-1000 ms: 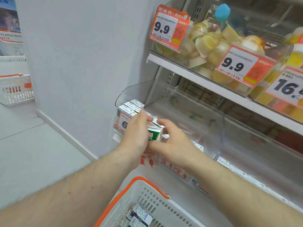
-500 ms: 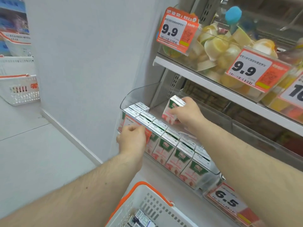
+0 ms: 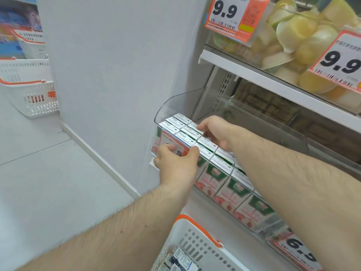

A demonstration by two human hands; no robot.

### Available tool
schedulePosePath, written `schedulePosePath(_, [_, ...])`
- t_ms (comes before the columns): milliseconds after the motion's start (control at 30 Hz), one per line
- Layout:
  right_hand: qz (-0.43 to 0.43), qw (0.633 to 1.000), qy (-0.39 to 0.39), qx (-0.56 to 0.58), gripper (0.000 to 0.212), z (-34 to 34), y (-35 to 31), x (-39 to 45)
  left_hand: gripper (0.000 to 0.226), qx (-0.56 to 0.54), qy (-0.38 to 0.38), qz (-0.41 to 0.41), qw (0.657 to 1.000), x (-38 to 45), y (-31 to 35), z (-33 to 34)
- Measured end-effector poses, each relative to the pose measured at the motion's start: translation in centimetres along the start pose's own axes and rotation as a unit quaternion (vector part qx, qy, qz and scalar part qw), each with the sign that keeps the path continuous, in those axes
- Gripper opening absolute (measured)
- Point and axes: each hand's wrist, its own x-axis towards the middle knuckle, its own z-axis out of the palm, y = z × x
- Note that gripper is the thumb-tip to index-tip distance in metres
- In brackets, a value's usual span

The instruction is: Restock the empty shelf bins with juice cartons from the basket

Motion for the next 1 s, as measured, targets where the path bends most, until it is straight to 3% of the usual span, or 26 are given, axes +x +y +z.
schedulePosePath(200, [0.004,0.998,0.010,-0.067,0.030,0.2,-0.3,0.1,0.043,-0.003,-0.004,0.005,1.000,0.1,-0.2,0.1])
schedulePosePath(367, [-0.023,0.965,0.068,-0.254,0.037,0.5,-0.3,-0.8,0.057,-0.032,-0.019,-0.049,0.998,-0.2,0.0,0.0])
schedulePosePath(533, [-0.126,0.866,0.217,-0.433,0.054,-0.2,1.6,-2.7,0.067,0.021,-0.037,-0.083,0.996,-2.0,-0.4,0.4])
schedulePosePath(667, [-0.180,0.794,0.305,-0.494,0.047,-0.1,4.6,-7.6,0.038,0.128,-0.155,-0.060,0.978,-4.3,-0.6,0.5])
schedulePosePath(767, [-0.342,0.715,0.383,-0.475,0.034,0.7,8.5,-11.8,0.014,0.271,-0.290,-0.069,0.915,-6.4,-1.7,0.0])
schedulePosePath(833, [-0.466,0.676,0.390,-0.416,0.029,1.6,12.0,-14.6,0.008,0.361,-0.361,-0.058,0.858,-7.5,-2.8,-0.6])
schedulePosePath(900, [-0.504,0.697,0.349,-0.372,0.027,2.5,16.0,-16.6,0.013,0.413,-0.401,-0.034,0.817,-8.0,-4.0,-0.9])
schedulePosePath(1000, [-0.439,0.783,0.298,-0.323,0.031,3.7,21.8,-17.6,0.017,0.486,-0.413,-0.009,0.770,-8.4,-5.9,-1.4])
